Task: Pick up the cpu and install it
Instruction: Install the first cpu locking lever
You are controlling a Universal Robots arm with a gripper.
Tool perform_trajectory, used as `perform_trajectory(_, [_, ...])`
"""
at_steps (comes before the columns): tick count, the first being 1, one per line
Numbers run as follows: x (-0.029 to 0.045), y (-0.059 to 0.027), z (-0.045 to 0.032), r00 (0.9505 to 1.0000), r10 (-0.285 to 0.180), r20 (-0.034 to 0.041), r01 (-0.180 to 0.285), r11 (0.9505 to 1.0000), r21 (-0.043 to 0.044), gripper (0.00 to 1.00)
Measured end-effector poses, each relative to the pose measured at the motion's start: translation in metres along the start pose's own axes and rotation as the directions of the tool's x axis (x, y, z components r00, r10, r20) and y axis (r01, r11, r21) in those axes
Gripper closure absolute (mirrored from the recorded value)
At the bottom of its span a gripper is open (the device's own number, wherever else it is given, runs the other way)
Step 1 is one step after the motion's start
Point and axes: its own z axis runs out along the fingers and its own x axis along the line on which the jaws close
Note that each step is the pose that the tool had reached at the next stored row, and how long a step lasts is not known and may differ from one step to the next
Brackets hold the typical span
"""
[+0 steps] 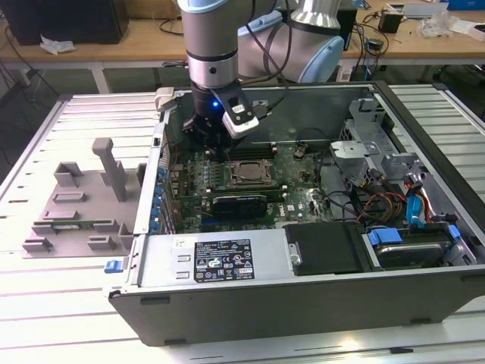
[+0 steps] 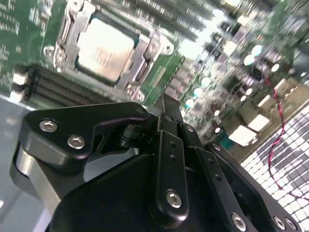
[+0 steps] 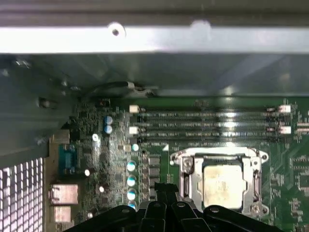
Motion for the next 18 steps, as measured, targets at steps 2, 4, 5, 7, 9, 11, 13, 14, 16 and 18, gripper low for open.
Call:
perform_trajectory(2, [0.0010,0.0000,0.0000,1.0000,0.000,0.0000,0.000,0.9997,-0.0241,0.89])
perform_trajectory(4, [0.0023,0.0000,0.0000,1.0000,0.000,0.0000,0.000,0.9993,-0.0368,0.89])
perform_trajectory(5, [0.0029,0.0000,0.0000,1.0000,0.000,0.0001,0.000,0.9990,-0.0438,0.89])
perform_trajectory(7, [0.0043,0.0000,-0.0001,1.0000,0.001,0.0005,-0.001,0.9978,-0.0664,0.89])
perform_trajectory(9, [0.0054,0.0000,-0.0001,1.0000,0.001,0.0010,-0.001,0.9964,-0.0844,0.89])
perform_trajectory(11, [0.0054,0.0000,-0.0007,1.0000,0.001,0.0013,-0.001,0.9963,-0.0856,0.89])
perform_trajectory(13, [0.0054,0.0002,-0.0028,1.0000,0.001,0.0014,-0.001,0.9963,-0.0858,0.89])
perform_trajectory(14, [0.0054,0.0004,-0.0057,1.0000,0.001,0.0016,-0.001,0.9963,-0.0858,0.89])
perform_trajectory(16, [0.0053,0.0006,-0.0097,1.0000,0.001,0.0024,0.000,0.9963,-0.0865,0.89])
perform_trajectory(18, [0.0053,0.0006,-0.0098,1.0000,0.001,0.0029,-0.001,0.9952,-0.0984,0.89])
